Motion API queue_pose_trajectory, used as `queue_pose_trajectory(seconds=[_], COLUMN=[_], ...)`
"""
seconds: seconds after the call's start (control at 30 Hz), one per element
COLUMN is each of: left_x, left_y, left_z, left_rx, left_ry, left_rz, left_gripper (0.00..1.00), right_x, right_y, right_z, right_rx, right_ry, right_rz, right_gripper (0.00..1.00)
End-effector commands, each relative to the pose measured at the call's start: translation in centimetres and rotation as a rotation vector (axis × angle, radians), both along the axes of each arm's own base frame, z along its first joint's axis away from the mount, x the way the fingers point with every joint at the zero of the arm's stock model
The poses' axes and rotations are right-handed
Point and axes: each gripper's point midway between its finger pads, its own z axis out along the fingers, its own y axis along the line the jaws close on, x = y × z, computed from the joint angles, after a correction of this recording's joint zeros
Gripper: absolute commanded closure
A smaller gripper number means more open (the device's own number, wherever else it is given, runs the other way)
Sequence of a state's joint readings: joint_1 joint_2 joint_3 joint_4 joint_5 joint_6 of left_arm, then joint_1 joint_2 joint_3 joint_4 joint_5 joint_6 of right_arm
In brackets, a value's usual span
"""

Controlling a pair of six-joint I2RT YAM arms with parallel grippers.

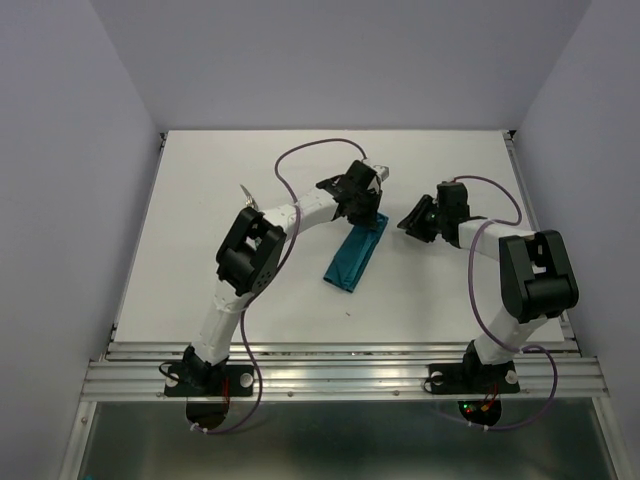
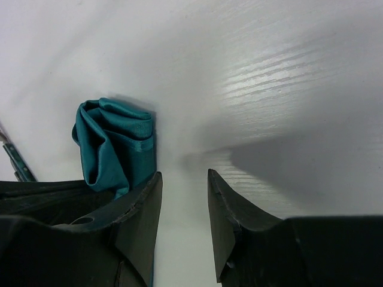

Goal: Fold the napkin into a case and place the utensils inside
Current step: Pick up the top corner of the smaller rectangle folded napkin from the center of the board.

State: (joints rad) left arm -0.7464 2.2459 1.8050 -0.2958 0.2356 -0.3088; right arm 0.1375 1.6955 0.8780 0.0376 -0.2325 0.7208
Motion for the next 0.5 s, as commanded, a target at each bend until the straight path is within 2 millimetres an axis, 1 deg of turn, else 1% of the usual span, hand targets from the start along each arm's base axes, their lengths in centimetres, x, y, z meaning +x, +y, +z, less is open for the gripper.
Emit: queue_pose_trajectory(seconds=[0.0,0.03,0.1,0.2,0.3,0.47], left_x=[-0.7,-0.6,-0.7,-0.9,-0.7,-0.7], left_y=[-1.1,-1.1,-1.2,-1.1,-0.8,0.2], left_z=[4.1,4.0,4.1,4.0,4.5,6.2], left_rx=[-0.098,-0.098,-0.105,-0.101,-0.111,-0.175], left_ry=[-0.027,-0.023,-0.022,-0.019,-0.021,0.001], left_rz=[-0.044,-0.043,-0.047,-0.045,-0.045,-0.073], left_gripper=[0.95,0.94,1.0,1.0,1.0,1.0], right_x=[0.8,0.6,0.5,0.3,0.2,-0.5], right_y=[0.0,-0.1,-0.1,0.0,-0.2,1.1], right_z=[1.5,1.3,1.2,1.3,1.6,2.3], right_rx=[-0.007,-0.012,-0.013,-0.013,-0.039,-0.057], right_ry=[-0.063,-0.056,-0.057,-0.059,-0.072,-0.111], right_rz=[0.035,0.035,0.036,0.047,0.065,0.144], right_gripper=[0.58,0.58,0.58,0.58,0.58,0.58])
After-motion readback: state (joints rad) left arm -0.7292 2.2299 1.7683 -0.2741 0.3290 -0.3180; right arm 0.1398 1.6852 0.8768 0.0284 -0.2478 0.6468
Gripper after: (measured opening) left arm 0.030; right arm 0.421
